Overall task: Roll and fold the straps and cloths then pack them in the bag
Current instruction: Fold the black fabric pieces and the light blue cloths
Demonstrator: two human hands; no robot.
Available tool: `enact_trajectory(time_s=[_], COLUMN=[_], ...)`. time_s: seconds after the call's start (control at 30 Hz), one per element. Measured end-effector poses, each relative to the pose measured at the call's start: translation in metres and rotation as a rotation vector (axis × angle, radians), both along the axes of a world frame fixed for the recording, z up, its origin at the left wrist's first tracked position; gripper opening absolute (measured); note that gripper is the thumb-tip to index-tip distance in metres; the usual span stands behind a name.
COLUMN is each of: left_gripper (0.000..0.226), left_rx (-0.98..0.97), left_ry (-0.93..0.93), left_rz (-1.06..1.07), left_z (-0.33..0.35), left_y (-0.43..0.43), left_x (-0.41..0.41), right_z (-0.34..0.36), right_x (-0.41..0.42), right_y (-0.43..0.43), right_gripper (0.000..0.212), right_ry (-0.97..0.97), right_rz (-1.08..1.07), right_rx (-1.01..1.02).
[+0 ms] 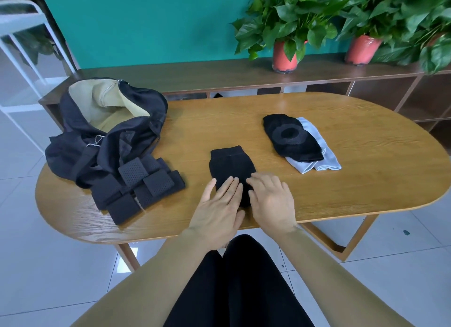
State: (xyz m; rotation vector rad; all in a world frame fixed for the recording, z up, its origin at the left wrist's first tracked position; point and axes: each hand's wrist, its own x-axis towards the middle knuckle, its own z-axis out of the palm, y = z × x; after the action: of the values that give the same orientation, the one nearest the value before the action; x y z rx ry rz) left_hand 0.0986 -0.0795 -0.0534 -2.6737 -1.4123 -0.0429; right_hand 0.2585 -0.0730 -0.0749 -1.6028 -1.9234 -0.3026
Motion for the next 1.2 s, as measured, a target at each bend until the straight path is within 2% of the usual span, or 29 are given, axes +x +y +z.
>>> enact_trajectory(time_s=[0.07,0.17,0.27,0.33,0.4,0.53,0.67,0.77,0.83,0.9,1.0,1.1,1.2], left_gripper=[0.075,0.073,0.065,0.072,0.079,0.079,0.056,0.053,0.052,0.048,0.034,0.028,0.028], left_rx=[-0.020,-0.075,-0.120,-0.092,-0.072,-0.062,-0.102,-0.124,-0.114,-0.003,0.159,0.166,0.145], left_ry=[0.042,0.045,0.060,0.074,0.083,0.068,0.037,0.023,-0.035,-0.124,-0.236,-0.204,-0.133], left_rz=[-0.014,0.011,0.031,0.035,0.047,0.134,0.214,0.238,0.245,0.209,0.113,0.104,0.155], left_z=[-0.003,-0.008,-0.007,-0.005,-0.007,-0.005,-0.003,0.003,0.008,0.010,0.009,0.004,0.005], left_y=[-0.003,-0.003,0.003,0.009,0.015,0.020,0.028,0.033,0.032,0.028,0.020,0.017,0.021], left_x=[0.000,-0.001,-0.004,-0.008,-0.013,-0.019,-0.022,-0.023,-0.020,-0.014,0.003,0.014,0.014], right_z=[-0.007,-0.012,-0.007,-0.006,-0.004,-0.002,-0.004,0.000,0.007,0.016,0.027,0.031,0.031], right_x=[0.006,0.014,0.017,0.019,0.020,0.016,0.008,0.004,0.008,0.015,0.023,0.026,0.028], right_y=[-0.006,-0.010,-0.012,-0.014,-0.015,-0.019,-0.023,-0.019,-0.010,0.005,0.029,0.044,0.046], right_gripper=[0.035,0.048,0.055,0.060,0.058,0.046,0.043,0.041,0.041,0.040,0.038,0.041,0.044], right_ry=[-0.097,-0.144,-0.105,-0.040,-0.001,0.003,0.002,0.012,0.032,0.025,-0.075,-0.271,-0.371], right_rz=[0.118,0.155,0.179,0.182,0.185,0.235,0.299,0.315,0.270,0.172,0.048,0.014,-0.005], right_rx=[-0.083,-0.235,-0.304,-0.314,-0.292,-0.216,-0.212,-0.191,-0.147,-0.126,-0.203,-0.348,-0.410])
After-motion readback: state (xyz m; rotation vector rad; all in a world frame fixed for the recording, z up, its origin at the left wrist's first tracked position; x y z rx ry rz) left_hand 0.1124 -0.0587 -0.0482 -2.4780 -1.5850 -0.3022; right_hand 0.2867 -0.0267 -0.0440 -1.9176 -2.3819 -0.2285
